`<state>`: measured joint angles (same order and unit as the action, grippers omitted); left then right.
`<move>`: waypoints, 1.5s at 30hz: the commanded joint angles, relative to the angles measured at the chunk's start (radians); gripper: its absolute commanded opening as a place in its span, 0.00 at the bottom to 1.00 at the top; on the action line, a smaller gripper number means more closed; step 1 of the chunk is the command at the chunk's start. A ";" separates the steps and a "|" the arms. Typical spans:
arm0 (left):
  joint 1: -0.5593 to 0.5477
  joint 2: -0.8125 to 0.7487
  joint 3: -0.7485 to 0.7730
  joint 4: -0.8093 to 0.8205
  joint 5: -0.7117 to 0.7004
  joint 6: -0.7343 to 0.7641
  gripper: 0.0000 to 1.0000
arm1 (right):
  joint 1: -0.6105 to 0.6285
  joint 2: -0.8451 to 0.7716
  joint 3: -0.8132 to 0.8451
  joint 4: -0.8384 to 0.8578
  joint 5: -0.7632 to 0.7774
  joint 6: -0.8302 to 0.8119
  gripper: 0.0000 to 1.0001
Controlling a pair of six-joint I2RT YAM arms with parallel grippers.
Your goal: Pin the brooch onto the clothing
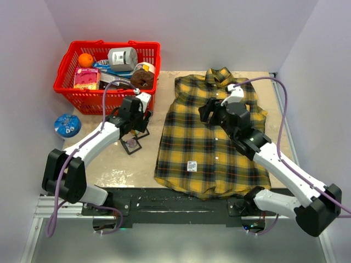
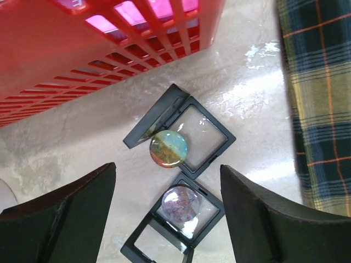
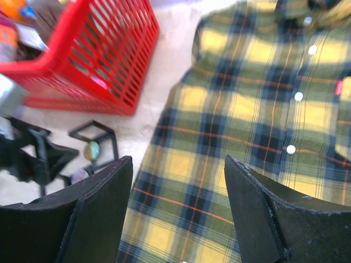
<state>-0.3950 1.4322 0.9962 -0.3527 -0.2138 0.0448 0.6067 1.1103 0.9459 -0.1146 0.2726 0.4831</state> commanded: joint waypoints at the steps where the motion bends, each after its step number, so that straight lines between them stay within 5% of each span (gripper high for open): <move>1: 0.030 0.037 0.016 0.024 -0.030 -0.017 0.81 | -0.002 -0.101 0.005 -0.029 0.069 0.017 0.71; 24: 0.116 0.119 -0.041 0.093 0.131 -0.097 0.66 | -0.002 -0.216 -0.036 -0.045 0.080 0.015 0.73; 29: 0.116 0.064 -0.094 0.139 0.110 -0.152 0.67 | -0.002 -0.210 -0.036 -0.048 0.080 0.015 0.73; 34: 0.113 -0.025 -0.152 0.158 0.090 -0.187 0.81 | -0.001 -0.210 -0.036 -0.046 0.085 0.014 0.73; 45: 0.113 -0.150 -0.297 0.337 0.099 -0.341 0.72 | -0.001 -0.254 -0.036 -0.050 0.069 0.014 0.74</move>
<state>-0.2878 1.3354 0.7666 -0.1360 -0.1169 -0.2028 0.6067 0.9096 0.9134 -0.1730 0.3237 0.4934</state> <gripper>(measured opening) 0.743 0.735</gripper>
